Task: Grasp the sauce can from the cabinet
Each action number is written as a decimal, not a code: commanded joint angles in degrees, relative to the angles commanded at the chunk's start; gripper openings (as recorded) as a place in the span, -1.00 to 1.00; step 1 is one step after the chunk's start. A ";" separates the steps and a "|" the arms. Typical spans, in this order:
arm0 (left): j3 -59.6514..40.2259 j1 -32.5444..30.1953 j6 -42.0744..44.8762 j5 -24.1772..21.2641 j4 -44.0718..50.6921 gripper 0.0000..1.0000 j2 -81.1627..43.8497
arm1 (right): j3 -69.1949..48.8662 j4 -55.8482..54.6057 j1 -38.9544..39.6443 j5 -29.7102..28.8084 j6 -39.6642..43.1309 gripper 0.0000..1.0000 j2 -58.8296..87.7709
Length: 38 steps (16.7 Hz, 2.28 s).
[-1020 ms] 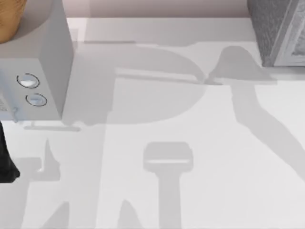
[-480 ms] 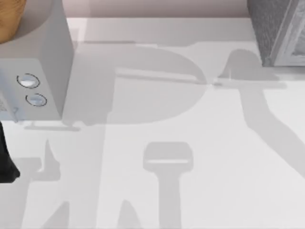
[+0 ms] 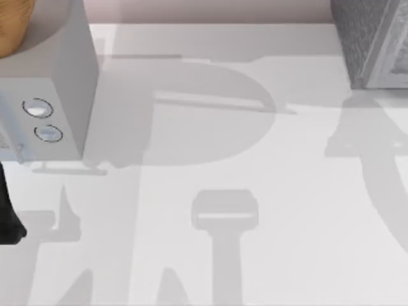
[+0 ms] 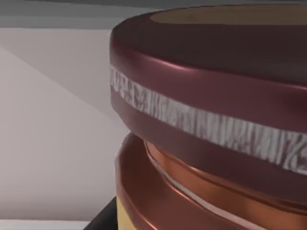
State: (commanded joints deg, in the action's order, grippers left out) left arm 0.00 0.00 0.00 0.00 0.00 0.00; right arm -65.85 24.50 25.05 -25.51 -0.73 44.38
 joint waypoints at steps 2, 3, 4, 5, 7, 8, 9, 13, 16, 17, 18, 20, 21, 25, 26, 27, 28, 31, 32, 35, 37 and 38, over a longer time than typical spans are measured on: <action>0.00 0.00 0.00 0.00 0.00 1.00 0.00 | 14.24 -4.35 -4.53 4.64 0.14 -1.00 -8.04; 0.00 0.00 0.00 0.00 0.00 1.00 0.00 | 21.24 -6.54 -6.80 6.95 0.21 -1.00 -12.05; 0.00 0.00 0.00 0.00 0.00 1.00 0.00 | 27.99 -8.73 -9.05 9.24 0.28 -1.00 -16.00; 0.00 0.00 0.00 0.00 0.00 1.00 0.00 | 34.34 -10.88 -11.25 11.48 0.35 -1.00 -19.88; 0.00 0.00 0.00 0.00 0.00 1.00 0.00 | 45.44 -15.01 -15.46 15.76 0.46 -1.00 -27.34; 0.00 0.00 0.00 0.00 0.00 1.00 0.00 | 50.11 -16.92 -17.40 17.73 0.52 -1.00 -30.82; 0.00 0.00 0.00 0.00 0.00 1.00 0.00 | 54.17 -18.70 -19.20 19.55 0.57 -1.00 -34.04; 0.00 0.00 0.00 0.00 0.00 1.00 0.00 | 64.40 -23.70 -24.26 24.70 0.71 -1.00 -43.00; 0.00 0.00 0.00 0.00 0.00 1.00 0.00 | 65.85 -24.50 -25.05 25.51 0.73 -1.00 -44.38; 0.00 0.00 0.00 0.00 0.00 1.00 0.00 | 65.85 -24.50 -25.05 25.51 0.73 -1.00 -44.38; 0.00 0.00 0.00 0.00 0.00 1.00 0.00 | 65.85 -24.50 -25.05 25.51 0.73 -1.00 -44.38; 0.00 0.00 0.00 0.00 0.00 1.00 0.00 | 65.87 -24.36 -24.88 25.44 0.62 -1.00 -44.10; 0.00 0.00 0.00 0.00 0.00 1.00 0.00 | 65.80 -24.57 -24.78 25.46 0.63 -1.00 -43.76; 0.00 0.00 0.00 0.00 0.00 1.00 0.00 | 64.02 -29.38 -22.77 25.98 0.64 -1.00 -36.59; 0.00 0.00 0.00 0.00 0.00 1.00 0.00 | 63.28 -31.23 -22.03 26.16 0.61 -1.00 -33.86; 0.00 0.00 0.00 0.00 0.00 1.00 0.00 | 62.49 -33.21 -21.27 26.35 0.57 -1.00 -31.02; 0.00 0.00 0.00 0.00 0.00 1.00 0.00 | 61.61 -35.34 -20.46 26.54 0.57 -1.00 -28.13; 0.00 0.00 0.00 0.00 0.00 1.00 0.00 | 58.82 -41.95 -18.00 27.12 0.67 -1.00 -19.48; 0.00 0.00 0.00 0.00 0.00 1.00 0.00 | 57.90 -44.08 -17.22 27.30 0.71 -1.00 -16.73; 0.00 0.00 0.00 0.00 0.00 1.00 0.00 | 55.18 -50.38 -14.94 27.82 0.83 -1.00 -8.71; 0.00 0.00 0.00 0.00 0.00 1.00 0.00 | 53.53 -54.44 -13.33 28.24 0.81 -1.00 -3.10; 0.00 0.00 0.00 0.00 0.00 1.00 0.00 | 52.77 -56.41 -12.51 28.46 0.74 -1.00 -0.23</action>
State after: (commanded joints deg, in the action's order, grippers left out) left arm 0.00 0.00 0.00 0.00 0.00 0.00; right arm -13.08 -31.92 12.54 2.95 0.01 44.15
